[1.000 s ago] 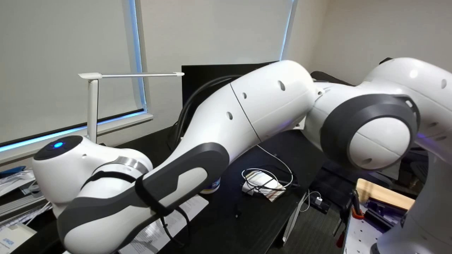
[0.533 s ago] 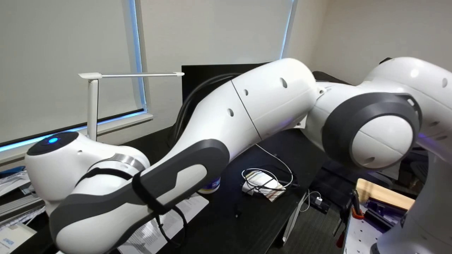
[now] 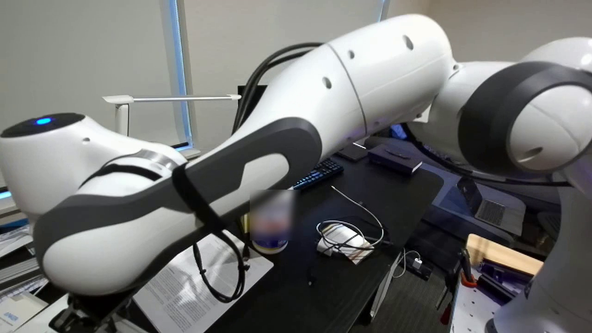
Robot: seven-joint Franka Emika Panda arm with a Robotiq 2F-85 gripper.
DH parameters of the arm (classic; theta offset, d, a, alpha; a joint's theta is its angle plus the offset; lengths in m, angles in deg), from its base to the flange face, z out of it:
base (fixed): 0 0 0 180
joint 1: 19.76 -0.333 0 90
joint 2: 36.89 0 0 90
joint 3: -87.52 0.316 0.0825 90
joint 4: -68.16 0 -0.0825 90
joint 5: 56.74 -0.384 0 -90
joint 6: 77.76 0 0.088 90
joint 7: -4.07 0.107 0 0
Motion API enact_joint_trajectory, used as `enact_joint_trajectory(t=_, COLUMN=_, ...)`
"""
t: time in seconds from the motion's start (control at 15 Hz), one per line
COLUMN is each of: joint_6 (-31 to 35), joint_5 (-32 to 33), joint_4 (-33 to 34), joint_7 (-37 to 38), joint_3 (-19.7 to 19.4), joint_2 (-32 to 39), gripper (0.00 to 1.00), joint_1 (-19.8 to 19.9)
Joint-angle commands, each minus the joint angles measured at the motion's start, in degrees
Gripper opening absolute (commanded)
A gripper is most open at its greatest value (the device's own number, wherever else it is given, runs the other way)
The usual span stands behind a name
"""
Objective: Pick up the white box from the table and move it to the right
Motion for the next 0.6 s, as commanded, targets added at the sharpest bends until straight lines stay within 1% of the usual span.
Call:
enact_joint_trajectory(t=0.0, joint_6=0.02, joint_5=0.63, joint_4=-13.74, joint_7=2.84, joint_3=-0.92, joint_2=-11.62, gripper=0.08, joint_1=0.89)
enact_joint_trajectory(t=0.33, joint_6=3.68, joint_5=2.1, joint_4=-26.36, joint_7=6.92, joint_3=-2.97, joint_2=-22.81, gripper=0.08, joint_1=-0.18)
enact_joint_trajectory(t=0.53, joint_6=5.26, joint_5=4.46, joint_4=-34.29, joint_7=9.77, joint_3=-3.74, joint_2=-29.99, gripper=0.08, joint_1=-1.24)
